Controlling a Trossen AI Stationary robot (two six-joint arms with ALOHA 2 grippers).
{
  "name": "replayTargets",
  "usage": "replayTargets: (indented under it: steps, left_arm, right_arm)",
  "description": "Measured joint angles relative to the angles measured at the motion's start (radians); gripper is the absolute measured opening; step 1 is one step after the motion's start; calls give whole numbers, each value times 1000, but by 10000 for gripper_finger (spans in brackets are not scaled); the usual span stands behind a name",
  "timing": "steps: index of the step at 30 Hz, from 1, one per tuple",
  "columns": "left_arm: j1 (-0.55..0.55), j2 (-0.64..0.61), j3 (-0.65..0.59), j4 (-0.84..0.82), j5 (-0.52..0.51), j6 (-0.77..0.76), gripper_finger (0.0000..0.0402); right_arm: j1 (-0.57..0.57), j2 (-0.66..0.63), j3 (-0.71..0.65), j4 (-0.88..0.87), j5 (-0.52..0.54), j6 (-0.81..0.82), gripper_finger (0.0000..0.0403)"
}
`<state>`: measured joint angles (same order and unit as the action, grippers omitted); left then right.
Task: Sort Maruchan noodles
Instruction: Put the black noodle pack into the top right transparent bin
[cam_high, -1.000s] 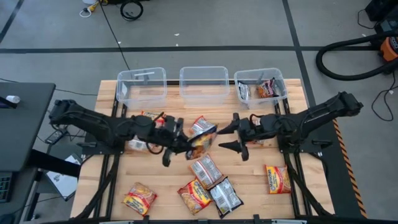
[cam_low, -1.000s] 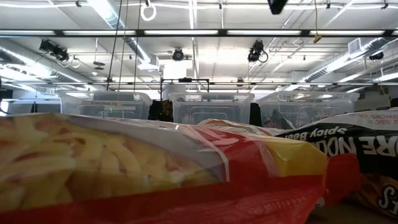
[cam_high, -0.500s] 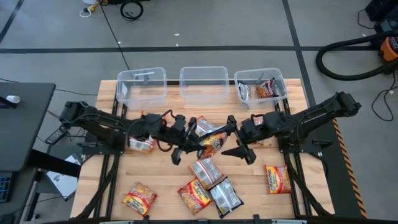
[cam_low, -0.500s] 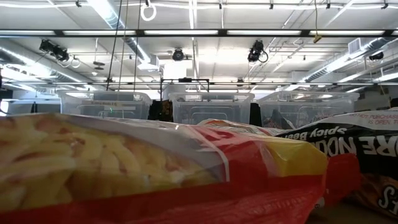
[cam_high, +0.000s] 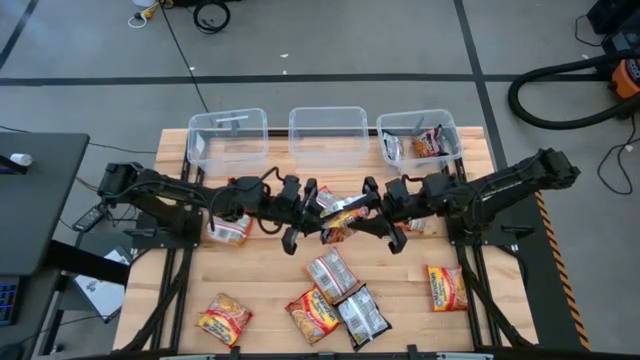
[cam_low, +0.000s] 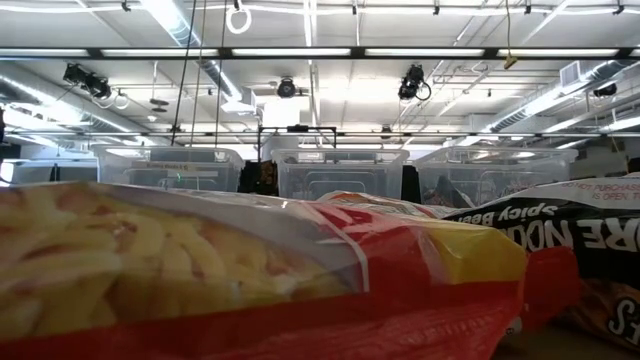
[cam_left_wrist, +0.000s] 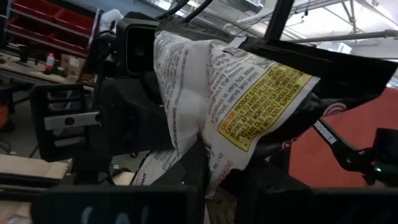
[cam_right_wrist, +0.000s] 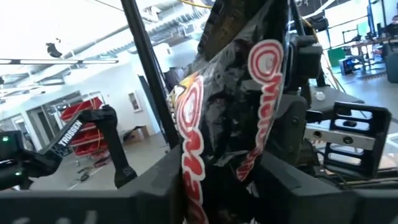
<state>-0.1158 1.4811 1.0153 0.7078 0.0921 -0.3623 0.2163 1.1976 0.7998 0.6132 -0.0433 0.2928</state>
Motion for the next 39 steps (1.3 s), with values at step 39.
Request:
replayTargets:
  steps: [39]
  left_arm:
    - [17, -555, -1, -1279, -506, 56, 183]
  right_arm:
    - [-977, 177, 478, -1669, 464, 204, 90]
